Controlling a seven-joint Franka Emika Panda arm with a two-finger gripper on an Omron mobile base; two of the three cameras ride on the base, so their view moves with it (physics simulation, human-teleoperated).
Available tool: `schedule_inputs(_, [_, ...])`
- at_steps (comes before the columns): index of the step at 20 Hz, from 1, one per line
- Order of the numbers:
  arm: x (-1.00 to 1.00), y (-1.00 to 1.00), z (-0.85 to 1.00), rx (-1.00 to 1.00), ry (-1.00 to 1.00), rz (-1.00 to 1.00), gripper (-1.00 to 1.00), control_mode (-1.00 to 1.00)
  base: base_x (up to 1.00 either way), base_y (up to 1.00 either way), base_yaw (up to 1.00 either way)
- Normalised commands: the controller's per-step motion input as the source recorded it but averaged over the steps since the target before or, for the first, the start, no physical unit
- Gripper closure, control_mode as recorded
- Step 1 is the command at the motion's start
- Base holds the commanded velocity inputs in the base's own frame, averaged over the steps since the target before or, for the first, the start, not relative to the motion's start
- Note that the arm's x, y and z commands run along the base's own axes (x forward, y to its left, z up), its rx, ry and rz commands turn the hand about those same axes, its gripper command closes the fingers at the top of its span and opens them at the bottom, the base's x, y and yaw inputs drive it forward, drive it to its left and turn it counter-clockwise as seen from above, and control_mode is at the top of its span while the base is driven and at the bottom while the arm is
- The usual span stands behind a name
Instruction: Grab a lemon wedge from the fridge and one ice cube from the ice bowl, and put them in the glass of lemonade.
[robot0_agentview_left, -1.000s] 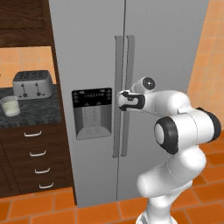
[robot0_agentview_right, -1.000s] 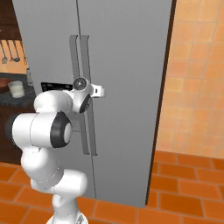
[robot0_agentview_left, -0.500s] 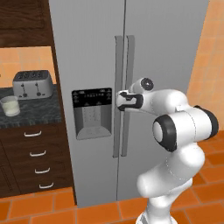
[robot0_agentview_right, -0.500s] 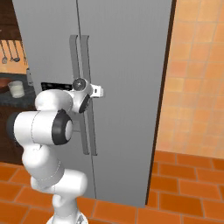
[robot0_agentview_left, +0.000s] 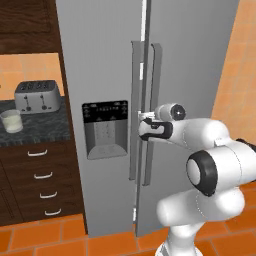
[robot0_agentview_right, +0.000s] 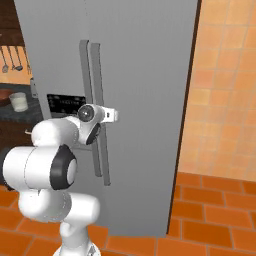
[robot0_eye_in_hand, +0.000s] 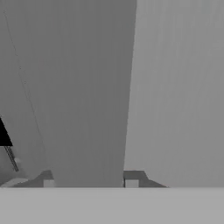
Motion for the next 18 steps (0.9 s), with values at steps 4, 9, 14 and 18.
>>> schedule_inputs(4, [-0.98, -0.6, 0.49, 0.0, -0.22, -0.17, 1.0, -1.0, 0.0, 0.0, 0.0])
schedule_inputs(9, [-0.77, -0.43, 0.95, 0.0, -0.05, -0.35, -1.0, -1.0, 0.0, 0.0, 0.0])
schedule_inputs(14, [-0.6, -0.06, 1.0, 0.0, 0.02, -0.28, -1.0, -1.0, 0.0, 0.0, 0.0])
schedule_inputs(18, [-0.83, 0.25, 1.0, 0.0, 0.0, -0.16, -1.0, -1.0, 0.0, 0.0, 0.0])
